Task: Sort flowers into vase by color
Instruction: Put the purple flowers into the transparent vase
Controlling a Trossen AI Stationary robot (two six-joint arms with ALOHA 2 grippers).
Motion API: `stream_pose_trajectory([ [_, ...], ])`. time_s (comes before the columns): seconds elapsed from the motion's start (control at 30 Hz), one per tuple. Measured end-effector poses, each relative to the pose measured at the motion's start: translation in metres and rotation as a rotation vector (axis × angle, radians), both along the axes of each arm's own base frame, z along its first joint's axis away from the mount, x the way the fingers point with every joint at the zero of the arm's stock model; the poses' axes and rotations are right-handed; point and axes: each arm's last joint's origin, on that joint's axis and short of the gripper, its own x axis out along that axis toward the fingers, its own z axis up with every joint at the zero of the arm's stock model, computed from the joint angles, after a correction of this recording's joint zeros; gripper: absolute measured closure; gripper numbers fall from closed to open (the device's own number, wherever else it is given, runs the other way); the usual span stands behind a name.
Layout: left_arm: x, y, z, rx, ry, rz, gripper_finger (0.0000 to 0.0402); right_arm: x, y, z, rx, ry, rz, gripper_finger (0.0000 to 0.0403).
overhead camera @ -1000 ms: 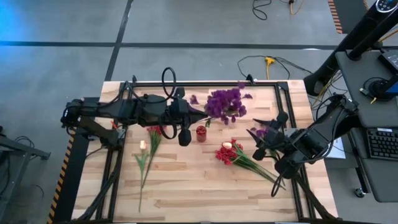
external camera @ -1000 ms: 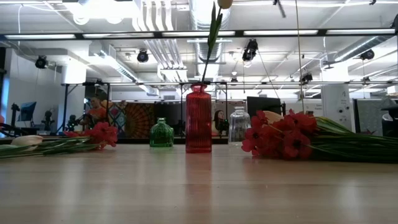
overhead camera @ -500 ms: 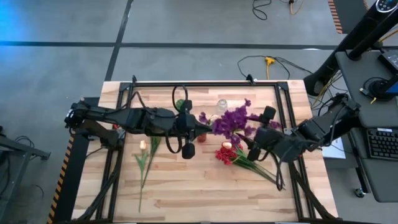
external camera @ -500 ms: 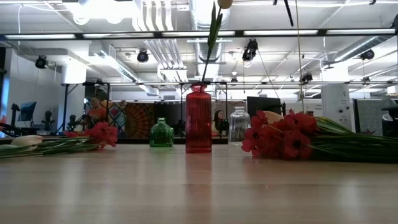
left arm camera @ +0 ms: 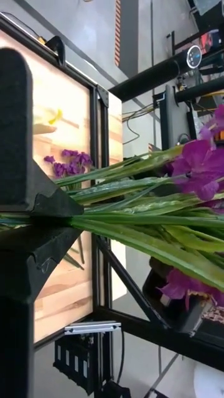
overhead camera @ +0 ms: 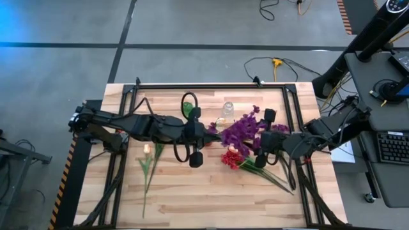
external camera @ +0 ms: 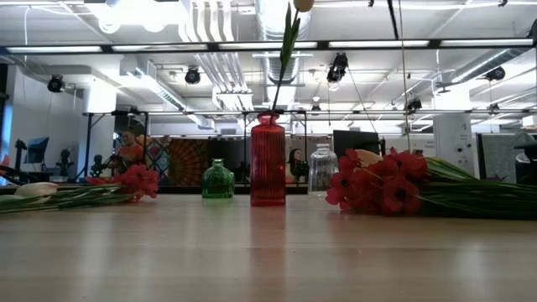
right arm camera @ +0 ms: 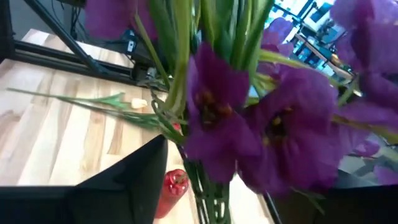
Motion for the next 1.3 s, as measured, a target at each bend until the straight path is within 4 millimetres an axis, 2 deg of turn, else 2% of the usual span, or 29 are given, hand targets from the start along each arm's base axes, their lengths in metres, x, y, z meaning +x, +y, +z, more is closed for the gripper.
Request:
stream_pose_trajectory([
  [0.27,0.000,0.001,0.001,0.011,-0.005,0.012,0.0401,-0.001,-0.001,0.001,0.017,-0.006,-0.006,0.0284],
  [0.43,-0.001,0.003,0.001,0.056,-0.005,0.080,0.0401,-0.001,0.000,0.001,0.005,0.002,0.010,0.0362],
  [0.5,-0.002,0.004,0.001,0.066,-0.003,0.095,0.0401,-0.001,0.000,0.000,0.012,0.007,0.032,0.0381],
  [0.7,-0.005,0.005,0.000,0.086,0.030,0.101,0.0401,-0.003,0.000,0.001,0.028,0.004,0.036,0.0375],
  [0.97,-0.019,0.010,-0.002,0.113,0.126,0.176,0.0401,-0.010,-0.004,0.004,0.053,-0.002,0.027,0.0381],
  [1.17,-0.028,0.015,-0.002,0.141,0.158,0.282,0.0401,-0.013,-0.006,0.001,0.072,0.022,0.011,0.0382],
  [1.3,-0.031,0.016,0.000,0.139,0.158,0.287,0.0401,-0.014,-0.007,0.001,0.079,0.025,0.006,0.0382],
])
